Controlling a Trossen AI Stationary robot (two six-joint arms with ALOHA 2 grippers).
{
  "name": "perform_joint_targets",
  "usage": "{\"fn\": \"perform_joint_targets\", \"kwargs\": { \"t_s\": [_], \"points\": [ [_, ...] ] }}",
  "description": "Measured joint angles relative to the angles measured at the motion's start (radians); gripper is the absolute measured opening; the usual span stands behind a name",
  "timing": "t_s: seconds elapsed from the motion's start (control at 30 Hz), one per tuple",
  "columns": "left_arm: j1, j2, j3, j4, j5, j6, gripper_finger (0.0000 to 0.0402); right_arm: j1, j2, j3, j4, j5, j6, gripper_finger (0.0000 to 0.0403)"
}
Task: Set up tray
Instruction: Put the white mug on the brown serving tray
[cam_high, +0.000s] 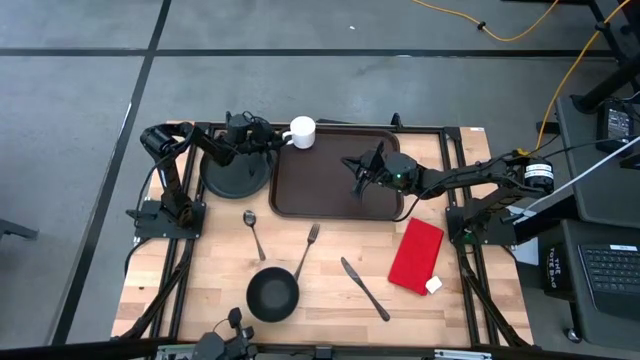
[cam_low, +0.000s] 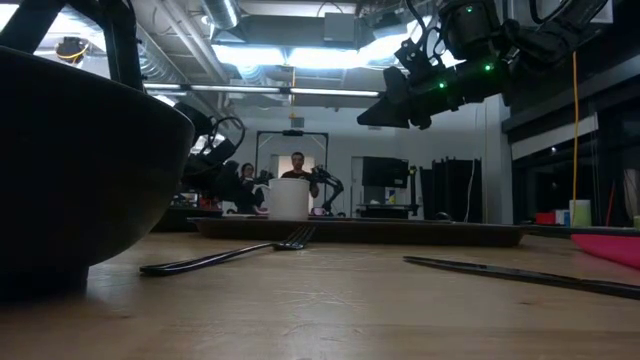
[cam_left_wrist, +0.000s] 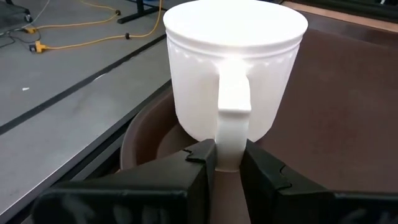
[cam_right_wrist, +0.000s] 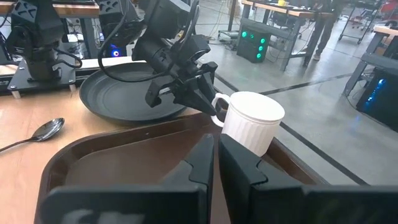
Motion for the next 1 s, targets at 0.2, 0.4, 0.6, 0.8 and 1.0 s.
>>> {"fn": "perform_joint_targets", "kwargs": {
  "t_s": [0.2,0.4,0.6,0.8,1.0],
  "points": [
    [0.001,0.000,0.000,0.006,-0.036,-0.027,0.0075,0.000,0.000,0.000,0.000,0.000,0.000,0.0030],
    [0.000,0.000,0.000,0.008,-0.046,-0.028,0.0095,0.000,0.000,0.000,-0.001,0.000,0.000,0.0030],
    [-0.001,0.000,0.000,0.018,-0.056,-0.041,0.0109,0.000,0.000,0.000,-0.001,0.000,0.000,0.0030],
    [-0.001,0.000,0.000,0.024,-0.055,-0.043,0.0111,0.000,0.000,0.000,-0.001,0.000,0.000,0.0030],
    [-0.001,0.000,0.000,0.025,-0.067,-0.059,0.0112,0.000,0.000,0.000,-0.001,0.000,0.002,0.0030]
  ]
}}
